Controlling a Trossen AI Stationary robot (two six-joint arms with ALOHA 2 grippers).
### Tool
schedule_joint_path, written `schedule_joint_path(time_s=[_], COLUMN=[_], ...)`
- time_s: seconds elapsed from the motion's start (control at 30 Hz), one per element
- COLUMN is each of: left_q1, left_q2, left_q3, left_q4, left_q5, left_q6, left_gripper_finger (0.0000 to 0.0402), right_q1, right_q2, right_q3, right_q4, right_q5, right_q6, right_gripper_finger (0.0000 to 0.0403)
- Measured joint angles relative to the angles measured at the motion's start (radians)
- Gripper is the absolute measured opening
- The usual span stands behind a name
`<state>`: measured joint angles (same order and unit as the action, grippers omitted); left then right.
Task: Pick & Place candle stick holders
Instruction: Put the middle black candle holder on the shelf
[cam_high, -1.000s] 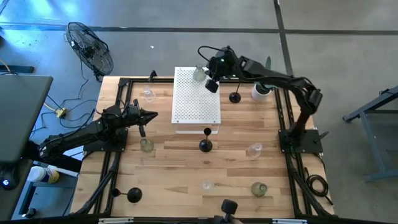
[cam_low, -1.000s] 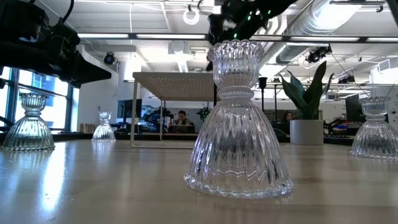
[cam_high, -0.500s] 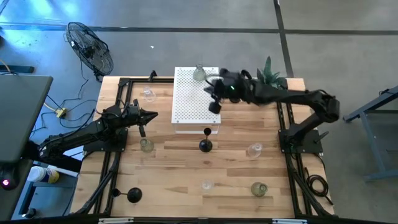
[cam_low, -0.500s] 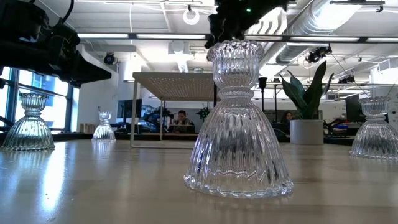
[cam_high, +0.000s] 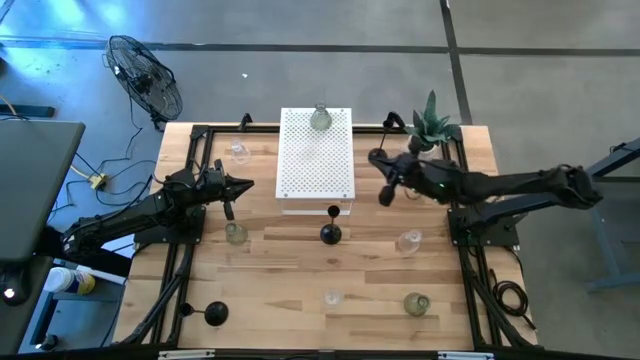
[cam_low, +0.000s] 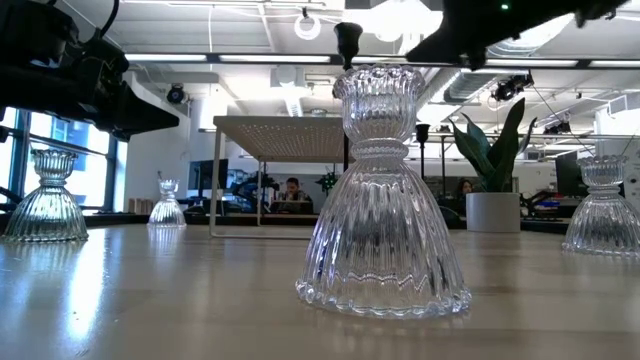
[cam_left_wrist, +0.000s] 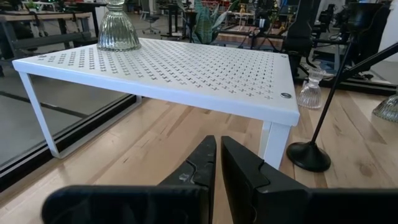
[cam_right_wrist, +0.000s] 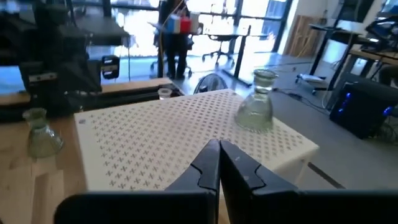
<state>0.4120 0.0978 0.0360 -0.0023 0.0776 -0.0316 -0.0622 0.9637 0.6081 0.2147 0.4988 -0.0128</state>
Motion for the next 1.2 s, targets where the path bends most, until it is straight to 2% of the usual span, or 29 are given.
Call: schedule_joint_path(time_s=[0.17,0.37,0.53,0.63,0.7,0.9,0.97,1.1,1.2], left_q1=[0.0,0.0,0.0,0.0,0.0,0.0,0.0,-0.001,-0.003], left_q2=[0.0,0.0,0.0,0.0,0.0,0.0,0.0,0.024,0.069], left_q3=[0.0,-0.001,-0.001,-0.001,-0.001,-0.001,-0.001,0.058,0.139], left_q4=[0.005,0.047,0.07,0.07,0.078,0.106,0.105,0.039,-0.067], left_q5=[0.0,-0.001,0.06,0.113,0.139,0.115,0.157,0.341,0.362], left_q6=[0.0,-0.001,-0.09,-0.156,-0.146,-0.126,-0.111,-0.107,-0.103], left_gripper_finger=[0.0021,0.0021,0.0021,0.0021,0.0021,0.0021,0.0018,0.0003,0.0001], right_q1=[0.029,0.037,0.037,0.026,0.006,-0.064,-0.083,-0.109,-0.118], right_q2=[-0.109,-0.163,-0.165,-0.154,-0.135,-0.049,-0.023,0.01,0.015], right_q3=[-0.123,-0.223,-0.235,-0.235,-0.235,-0.236,-0.236,-0.236,-0.236], right_q4=[0.086,0.175,0.179,0.163,0.141,0.109,0.119,0.15,0.166], right_q5=[0.036,0.053,0.054,0.099,0.115,0.098,0.096,0.076,0.053], right_q6=[0.014,0.014,0.019,0.068,0.107,0.191,0.196,0.193,0.191], right_gripper_finger=[0.0,0.0,0.0,0.0,0.0,0.0,0.0,0.0,0.0])
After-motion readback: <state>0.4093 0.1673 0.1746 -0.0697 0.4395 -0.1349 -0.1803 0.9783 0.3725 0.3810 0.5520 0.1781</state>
